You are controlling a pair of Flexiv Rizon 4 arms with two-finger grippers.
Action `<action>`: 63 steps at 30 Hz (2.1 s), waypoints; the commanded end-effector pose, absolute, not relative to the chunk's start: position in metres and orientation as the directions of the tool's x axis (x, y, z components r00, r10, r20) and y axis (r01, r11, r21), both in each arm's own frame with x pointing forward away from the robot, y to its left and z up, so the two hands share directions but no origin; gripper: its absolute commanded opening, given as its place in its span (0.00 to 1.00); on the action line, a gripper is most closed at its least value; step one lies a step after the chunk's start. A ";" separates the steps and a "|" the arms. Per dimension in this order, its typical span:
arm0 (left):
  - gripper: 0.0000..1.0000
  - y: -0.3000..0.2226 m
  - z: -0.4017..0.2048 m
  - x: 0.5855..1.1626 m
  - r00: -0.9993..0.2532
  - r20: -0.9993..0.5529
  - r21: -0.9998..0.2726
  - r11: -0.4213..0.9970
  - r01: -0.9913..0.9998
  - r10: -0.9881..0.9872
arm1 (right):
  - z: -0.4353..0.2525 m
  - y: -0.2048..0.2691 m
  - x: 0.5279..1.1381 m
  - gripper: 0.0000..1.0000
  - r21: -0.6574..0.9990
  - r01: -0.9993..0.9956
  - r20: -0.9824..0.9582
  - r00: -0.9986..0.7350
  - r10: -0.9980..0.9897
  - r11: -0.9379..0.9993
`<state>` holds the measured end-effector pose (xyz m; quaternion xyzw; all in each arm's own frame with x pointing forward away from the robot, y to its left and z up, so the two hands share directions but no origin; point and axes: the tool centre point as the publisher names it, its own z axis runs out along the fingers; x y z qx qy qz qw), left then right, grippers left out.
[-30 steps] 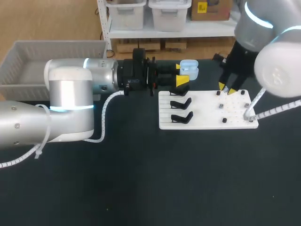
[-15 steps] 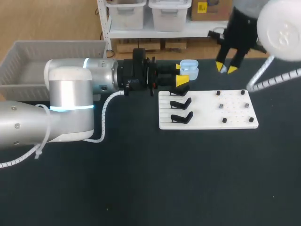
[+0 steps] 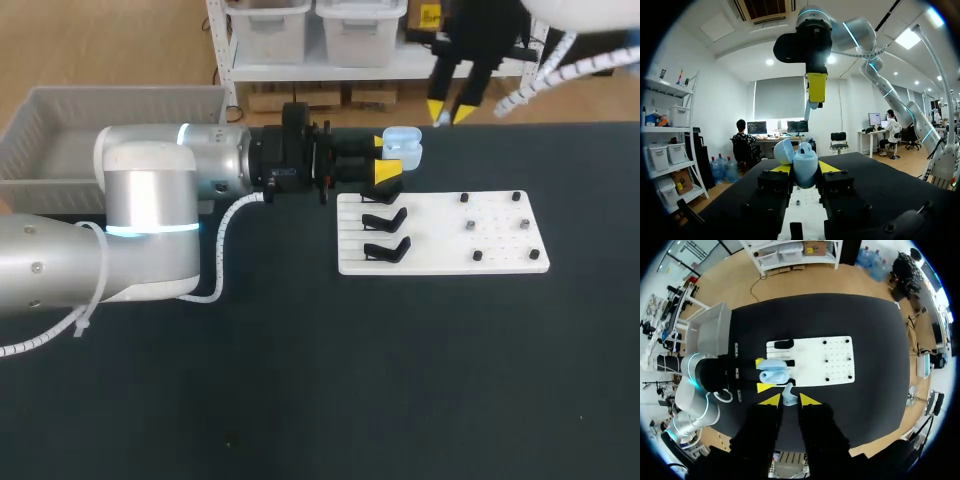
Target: Pick up each earbud case from the left stands, insert the matching earbuds, close the lid, and place the case in the box.
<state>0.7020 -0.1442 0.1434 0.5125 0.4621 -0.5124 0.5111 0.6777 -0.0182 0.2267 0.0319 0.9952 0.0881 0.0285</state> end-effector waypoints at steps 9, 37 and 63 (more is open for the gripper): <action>0.00 -0.144 0.143 0.701 0.050 -0.997 0.052 -0.045 0.998 -0.051 | 0.220 0.005 0.681 0.00 0.166 -0.054 -0.001 -0.998 -0.055 0.985; 0.00 -0.144 0.143 0.701 0.050 -0.997 0.052 -0.045 0.998 -0.051 | 0.204 0.014 0.681 0.00 0.171 -0.154 0.012 -0.987 -0.159 0.973; 0.00 -0.144 0.143 0.701 0.050 -0.997 0.052 -0.045 0.998 -0.051 | 0.194 0.021 0.687 0.00 0.156 -0.170 0.028 -0.984 -0.177 0.973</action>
